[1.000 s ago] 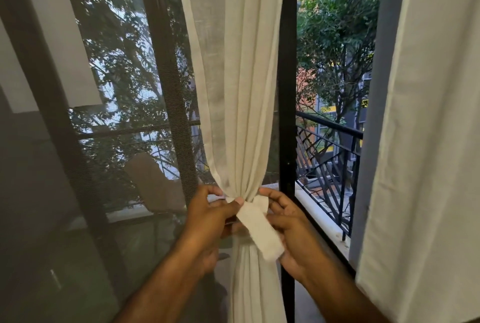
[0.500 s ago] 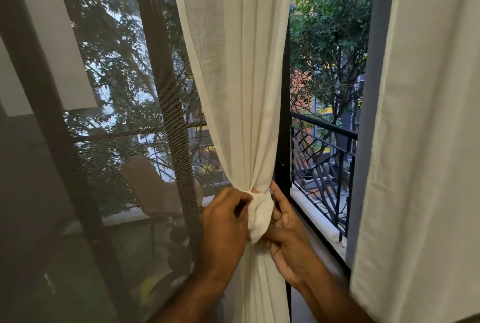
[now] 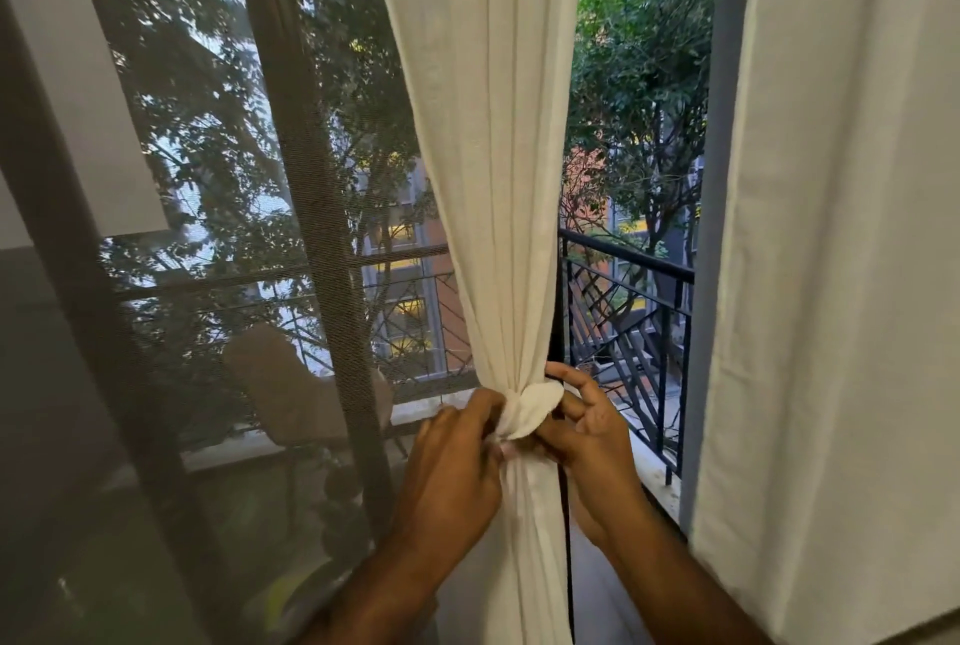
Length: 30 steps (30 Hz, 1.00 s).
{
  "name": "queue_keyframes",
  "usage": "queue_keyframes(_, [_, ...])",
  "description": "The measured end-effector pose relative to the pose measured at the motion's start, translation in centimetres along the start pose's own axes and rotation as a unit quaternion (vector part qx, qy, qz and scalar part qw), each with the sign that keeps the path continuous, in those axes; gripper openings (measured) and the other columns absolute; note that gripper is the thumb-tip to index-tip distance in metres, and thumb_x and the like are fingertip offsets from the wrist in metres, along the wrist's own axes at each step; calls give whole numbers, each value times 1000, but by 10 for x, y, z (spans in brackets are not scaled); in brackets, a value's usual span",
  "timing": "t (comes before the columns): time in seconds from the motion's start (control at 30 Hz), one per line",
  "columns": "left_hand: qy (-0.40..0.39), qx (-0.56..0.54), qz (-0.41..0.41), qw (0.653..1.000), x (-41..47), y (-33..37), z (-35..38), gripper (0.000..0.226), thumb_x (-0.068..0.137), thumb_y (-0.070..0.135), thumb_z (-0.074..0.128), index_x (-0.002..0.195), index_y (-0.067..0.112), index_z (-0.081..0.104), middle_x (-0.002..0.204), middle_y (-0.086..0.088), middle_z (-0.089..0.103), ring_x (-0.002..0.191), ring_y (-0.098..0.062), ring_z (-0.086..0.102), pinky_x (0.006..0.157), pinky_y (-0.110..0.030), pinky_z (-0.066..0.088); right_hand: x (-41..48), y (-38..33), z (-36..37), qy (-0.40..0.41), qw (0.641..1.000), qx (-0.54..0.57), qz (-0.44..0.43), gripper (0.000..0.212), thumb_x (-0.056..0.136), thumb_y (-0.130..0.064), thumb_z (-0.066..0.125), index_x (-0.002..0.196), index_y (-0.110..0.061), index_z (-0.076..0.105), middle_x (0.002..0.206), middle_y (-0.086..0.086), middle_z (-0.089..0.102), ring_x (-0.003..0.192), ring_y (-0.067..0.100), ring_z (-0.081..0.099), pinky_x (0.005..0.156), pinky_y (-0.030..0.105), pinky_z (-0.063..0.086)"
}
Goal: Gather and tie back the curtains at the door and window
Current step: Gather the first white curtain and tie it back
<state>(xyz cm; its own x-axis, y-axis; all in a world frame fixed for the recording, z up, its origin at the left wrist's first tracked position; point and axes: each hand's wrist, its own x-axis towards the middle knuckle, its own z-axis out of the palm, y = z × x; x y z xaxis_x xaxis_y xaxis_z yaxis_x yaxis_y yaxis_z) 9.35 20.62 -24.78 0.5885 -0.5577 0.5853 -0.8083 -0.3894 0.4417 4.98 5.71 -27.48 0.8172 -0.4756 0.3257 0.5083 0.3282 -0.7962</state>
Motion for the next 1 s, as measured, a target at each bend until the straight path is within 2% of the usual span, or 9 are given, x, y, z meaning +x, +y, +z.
queue_keyframes(0.17, [-2, -8, -15, 1000, 14, -3, -7, 30, 88, 12, 61, 109, 33, 53, 94, 6, 57, 95, -19, 54, 77, -40, 49, 0, 2, -20, -23, 993, 88, 81, 54, 62, 7, 52, 115, -1, 52, 66, 11, 59, 59, 19, 58, 56, 35, 55])
queue_keyframes(0.23, [1, -5, -21, 1000, 18, 0, -6, 25, 89, 13, 61, 107, 30, 57, 95, 5, 59, 97, -17, 54, 79, -41, 49, -1, 3, -22, -58, 989, 91, 100, 57, 65, 6, 56, 121, -3, 51, 77, 15, 67, 64, 22, 62, 56, 35, 56])
queue_keyframes(0.33, [1, -15, -30, 999, 21, 1, -2, 23, 90, 16, 60, 108, 29, 59, 100, 5, 62, 99, -16, 55, 82, -42, 50, -1, 3, -18, -100, 990, 21, 92, 60, 76, -2, 71, 131, -12, 49, 124, 14, 69, 93, 25, 69, 62, 33, 59])
queue_keyframes(0.47, [7, -23, -31, 999, 21, 4, -1, 21, 91, 16, 60, 107, 30, 60, 99, 6, 63, 99, -15, 54, 82, -43, 50, 1, 4, -18, -23, 995, -81, 47, 43, 76, -7, 79, 113, -5, 57, 100, 16, 77, 79, 26, 75, 61, 30, 60])
queue_keyframes(0.63, [34, -21, -21, 999, 21, 11, 0, 20, 90, 12, 61, 101, 29, 62, 94, 8, 63, 94, -13, 54, 78, -39, 49, -7, 20, -25, 45, 990, 92, 99, 19, 72, 6, 64, 89, 1, 58, 81, 17, 74, 69, 25, 74, 60, 30, 62])
queue_keyframes(0.73, [41, -19, -18, 999, 21, 15, 0, 18, 91, 17, 61, 99, 33, 61, 88, 14, 58, 89, -10, 53, 74, -35, 49, -10, 29, -29, 38, 976, 182, 116, 16, 73, 14, 55, 82, 0, 56, 84, 20, 74, 71, 29, 75, 60, 33, 62])
queue_keyframes(0.8, [35, -18, -19, 999, 20, 16, 0, 20, 92, 18, 59, 104, 34, 61, 89, 15, 57, 92, -11, 53, 77, -37, 50, -11, 28, -31, 21, 975, 199, 98, 18, 70, 14, 55, 79, 0, 62, 101, 23, 75, 81, 34, 75, 64, 36, 63])
queue_keyframes(0.9, [32, -12, -26, 999, 22, 16, 0, 24, 92, 17, 58, 108, 33, 61, 95, 9, 61, 97, -13, 54, 80, -40, 51, -9, 20, -27, -17, 987, 134, 82, 45, 69, 4, 67, 114, -5, 67, 119, 21, 71, 97, 32, 72, 69, 39, 63])
queue_keyframes(1.0, [29, -12, -34, 999, 23, 15, 0, 28, 90, 11, 57, 109, 31, 62, 95, 5, 62, 97, -14, 54, 80, -40, 51, -8, 11, -22, -29, 993, 52, 101, 35, 71, -14, 76, 104, -3, 73, 111, 25, 71, 90, 31, 72, 68, 39, 62])
